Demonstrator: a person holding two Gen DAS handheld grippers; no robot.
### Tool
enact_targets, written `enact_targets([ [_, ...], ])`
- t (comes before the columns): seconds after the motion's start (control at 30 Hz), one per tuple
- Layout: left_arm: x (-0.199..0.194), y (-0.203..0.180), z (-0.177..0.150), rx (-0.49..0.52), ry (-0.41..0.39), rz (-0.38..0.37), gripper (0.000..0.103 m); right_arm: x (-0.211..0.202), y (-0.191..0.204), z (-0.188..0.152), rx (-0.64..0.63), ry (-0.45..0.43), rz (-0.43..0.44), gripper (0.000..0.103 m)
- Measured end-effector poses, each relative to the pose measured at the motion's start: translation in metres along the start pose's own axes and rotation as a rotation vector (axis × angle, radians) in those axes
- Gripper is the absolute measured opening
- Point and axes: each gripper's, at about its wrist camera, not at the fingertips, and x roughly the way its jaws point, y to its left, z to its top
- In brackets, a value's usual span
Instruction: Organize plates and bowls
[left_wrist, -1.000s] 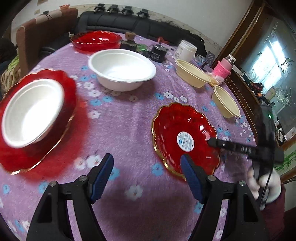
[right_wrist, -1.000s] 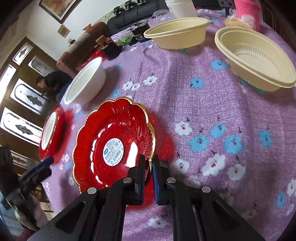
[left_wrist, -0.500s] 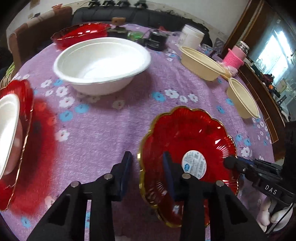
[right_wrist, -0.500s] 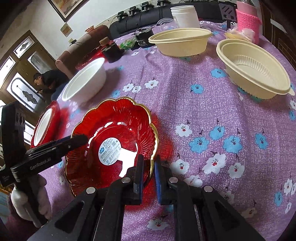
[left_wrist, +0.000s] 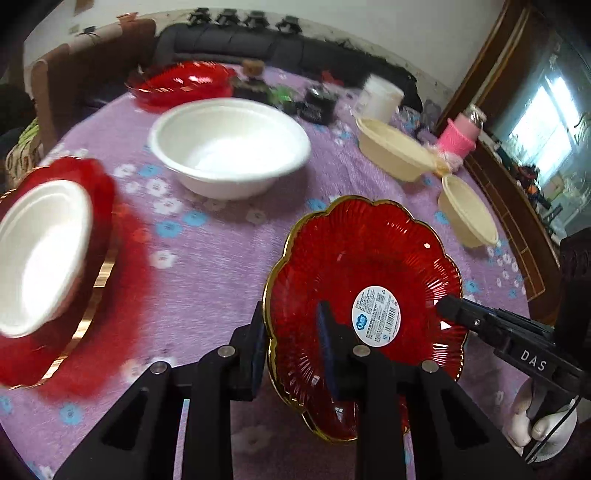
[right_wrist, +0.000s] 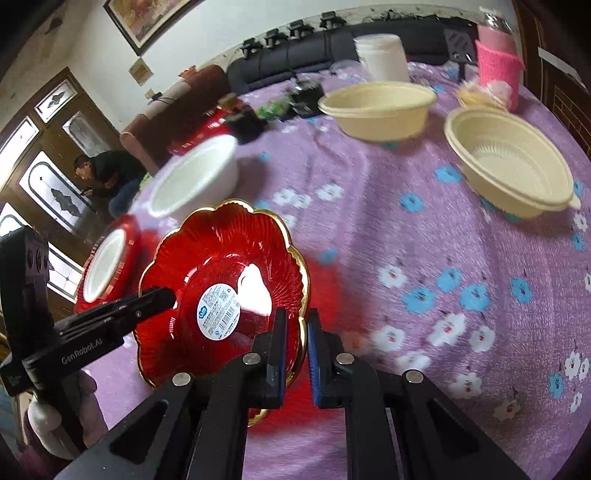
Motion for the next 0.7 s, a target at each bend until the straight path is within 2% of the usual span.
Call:
enact_targets([
  [0.2,-0.051,0.043,0.010,-0.072,-0.080,0.027,0.025,0.000,0.051,0.025,-0.028,-0.027,0.067,0.011],
  [0.37,-0.088,0.099,0.020,-0.149,-0.141,0.104,0.025,0.019,0.109,0.050,-0.064,-0.019,0.149,0.012],
  [0.5,-0.102,0.144,0.026,-0.210,-0.158,0.167,0.025,0.052,0.164,0.066,-0.105,0.016,0.191,0.012],
  [0.7,-0.094,0.200,0.029,-0.281,-0.140,0.231,0.025,0.099,0.216,0.077,-0.158,0.059,0.178,0.012],
])
